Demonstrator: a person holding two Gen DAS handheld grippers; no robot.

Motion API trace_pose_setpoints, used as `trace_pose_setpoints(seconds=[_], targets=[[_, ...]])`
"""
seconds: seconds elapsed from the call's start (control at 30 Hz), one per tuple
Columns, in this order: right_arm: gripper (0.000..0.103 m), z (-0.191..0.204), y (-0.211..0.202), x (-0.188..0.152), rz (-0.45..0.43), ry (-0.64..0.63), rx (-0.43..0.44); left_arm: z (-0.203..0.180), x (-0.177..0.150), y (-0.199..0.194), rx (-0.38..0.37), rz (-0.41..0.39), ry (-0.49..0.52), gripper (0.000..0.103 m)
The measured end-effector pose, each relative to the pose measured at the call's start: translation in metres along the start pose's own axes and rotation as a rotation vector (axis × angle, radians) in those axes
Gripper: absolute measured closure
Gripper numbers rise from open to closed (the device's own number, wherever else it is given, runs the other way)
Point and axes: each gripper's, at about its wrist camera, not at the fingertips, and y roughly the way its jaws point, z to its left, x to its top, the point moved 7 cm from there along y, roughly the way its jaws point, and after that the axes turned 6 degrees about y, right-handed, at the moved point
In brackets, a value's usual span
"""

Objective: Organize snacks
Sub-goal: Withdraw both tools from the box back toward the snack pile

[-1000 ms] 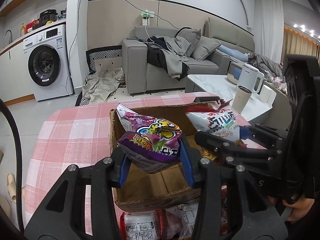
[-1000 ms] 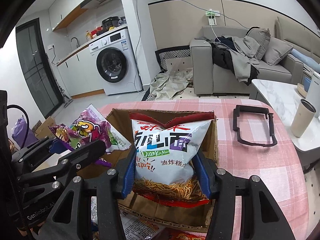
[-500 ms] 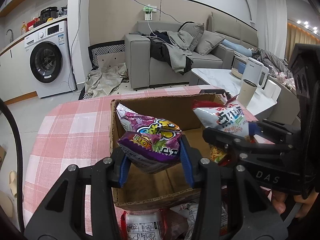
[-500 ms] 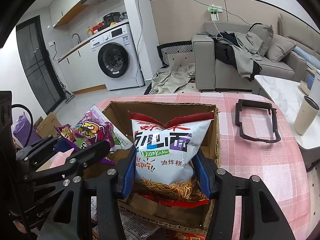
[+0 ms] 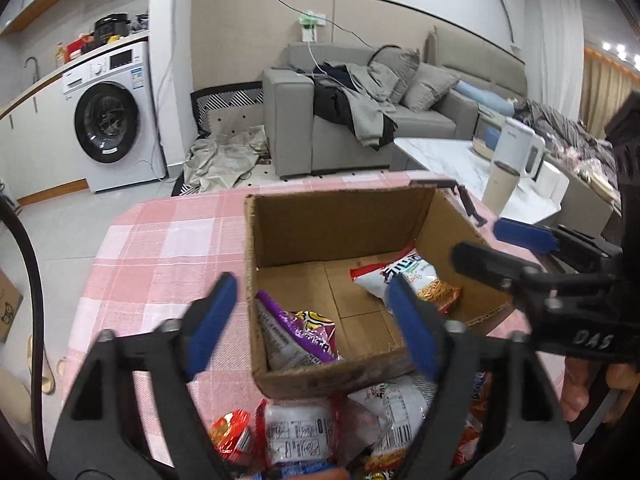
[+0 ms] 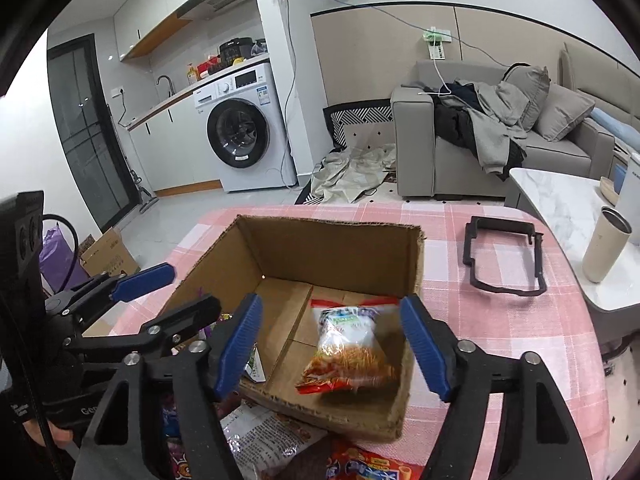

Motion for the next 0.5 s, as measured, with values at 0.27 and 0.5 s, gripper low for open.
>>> trace_pose_setpoints(seconds=[0.27,0.5], targets=[[0.000,-0.004,-0.044,-0.009,-0.035,0.025,0.048,-0.011,-0.014,-0.049,0.024,-0.045,0.051,0.001],[0.000,0.004,-0.069,-0.028,-0.036,-0.004,0.055,-0.014,-0.033,-0.085,0.041,-0.057,0.047,0.001]])
